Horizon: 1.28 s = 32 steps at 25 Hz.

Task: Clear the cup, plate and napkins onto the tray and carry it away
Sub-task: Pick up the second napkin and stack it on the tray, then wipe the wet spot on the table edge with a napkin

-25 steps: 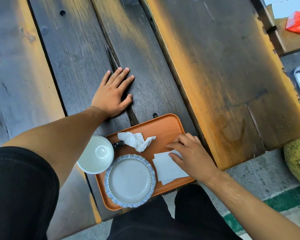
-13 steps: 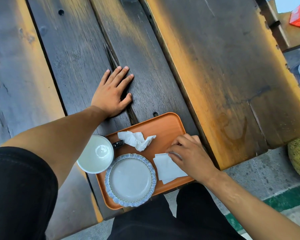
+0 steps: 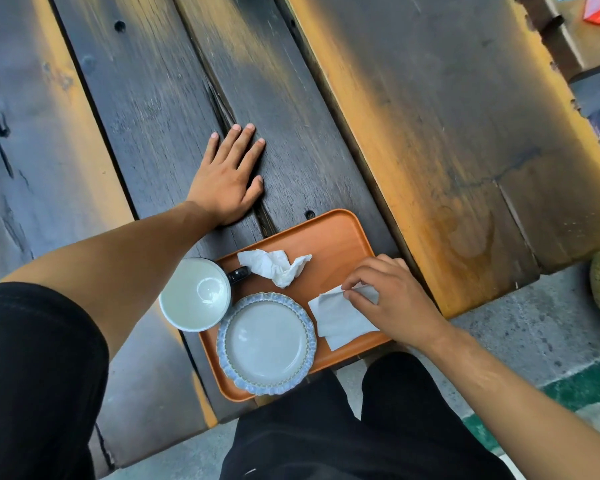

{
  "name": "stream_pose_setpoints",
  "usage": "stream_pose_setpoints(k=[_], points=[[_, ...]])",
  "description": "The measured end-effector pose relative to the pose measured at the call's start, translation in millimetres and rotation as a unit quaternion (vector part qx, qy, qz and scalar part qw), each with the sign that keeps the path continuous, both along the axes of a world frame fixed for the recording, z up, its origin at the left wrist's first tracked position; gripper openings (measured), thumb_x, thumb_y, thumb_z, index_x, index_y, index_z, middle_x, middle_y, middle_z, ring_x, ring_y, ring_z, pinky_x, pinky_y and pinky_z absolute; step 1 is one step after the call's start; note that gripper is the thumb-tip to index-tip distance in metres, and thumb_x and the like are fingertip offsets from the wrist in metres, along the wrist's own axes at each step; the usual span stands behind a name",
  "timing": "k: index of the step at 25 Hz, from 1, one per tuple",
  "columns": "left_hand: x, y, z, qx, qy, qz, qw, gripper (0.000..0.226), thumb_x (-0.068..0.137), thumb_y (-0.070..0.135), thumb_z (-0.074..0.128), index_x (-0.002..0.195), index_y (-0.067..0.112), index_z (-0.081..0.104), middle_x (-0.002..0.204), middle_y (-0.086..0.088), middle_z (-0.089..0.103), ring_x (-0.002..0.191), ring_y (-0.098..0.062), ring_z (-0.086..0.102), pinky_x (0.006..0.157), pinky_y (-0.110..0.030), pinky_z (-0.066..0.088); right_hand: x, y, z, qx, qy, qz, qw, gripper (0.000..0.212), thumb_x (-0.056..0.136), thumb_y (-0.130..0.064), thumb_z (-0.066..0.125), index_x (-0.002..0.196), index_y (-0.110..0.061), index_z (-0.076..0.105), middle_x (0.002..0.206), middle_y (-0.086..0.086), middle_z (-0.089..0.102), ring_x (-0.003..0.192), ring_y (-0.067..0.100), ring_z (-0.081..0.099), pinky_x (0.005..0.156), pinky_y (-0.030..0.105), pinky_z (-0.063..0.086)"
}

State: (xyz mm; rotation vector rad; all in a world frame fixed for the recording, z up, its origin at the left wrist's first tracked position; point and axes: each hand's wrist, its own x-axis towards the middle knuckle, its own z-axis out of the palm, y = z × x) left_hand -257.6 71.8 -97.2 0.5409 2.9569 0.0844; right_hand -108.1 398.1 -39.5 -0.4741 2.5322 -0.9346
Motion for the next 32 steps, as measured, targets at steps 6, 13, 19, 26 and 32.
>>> stream_pose_setpoints(k=[6,13,19,26,32], points=[[-9,17,18,-0.036,-0.024,0.011,0.999,0.076,0.092,0.049,0.033,0.152,0.003,0.038,0.162,-0.023,0.031,0.153,-0.039,0.024,0.126,-0.057,0.011,-2,24,24,-0.028,-0.102,-0.098,0.99,0.006,0.097,-0.031,0.064,0.103,-0.03,0.065,0.096,-0.019,0.064,0.098,0.003,0.055,0.081,0.022,0.05],[-35,99,30,-0.008,-0.043,-0.061,0.997,0.074,0.096,0.054,0.03,0.155,0.01,0.033,0.165,-0.017,0.026,0.156,-0.034,0.017,0.128,-0.054,0.008,-8,82,36,-0.1,-0.104,-0.233,0.962,0.016,0.095,-0.018,0.065,0.108,-0.028,0.068,0.094,-0.016,0.068,0.09,0.003,0.063,0.075,0.024,0.055],[-50,188,18,0.0,-0.041,-0.164,0.986,0.075,0.1,0.057,0.03,0.159,0.011,0.029,0.169,-0.016,0.021,0.158,-0.032,0.015,0.129,-0.05,0.009,-32,147,32,-0.08,-0.065,-0.353,0.93,0.017,0.091,-0.014,0.065,0.103,-0.025,0.071,0.085,-0.018,0.068,0.078,-0.003,0.061,0.066,0.018,0.049],[-45,230,-2,0.012,-0.006,-0.177,0.984,0.076,0.101,0.055,0.033,0.161,0.009,0.025,0.17,-0.016,0.017,0.159,-0.031,0.012,0.129,-0.051,0.01,-74,202,5,-0.051,-0.06,-0.416,0.906,0.013,0.092,-0.018,0.061,0.099,-0.023,0.071,0.088,-0.011,0.069,0.078,0.002,0.061,0.07,0.024,0.05],[-49,228,-4,0.059,-0.001,-0.173,0.983,0.069,0.1,0.047,0.036,0.159,0.01,0.031,0.169,-0.014,0.022,0.158,-0.03,0.016,0.128,-0.052,0.013,-93,212,-19,0.071,0.02,-0.33,0.941,0.02,0.093,-0.016,0.061,0.112,-0.02,0.066,0.104,-0.005,0.058,0.099,0.018,0.055,0.089,0.04,0.049]])
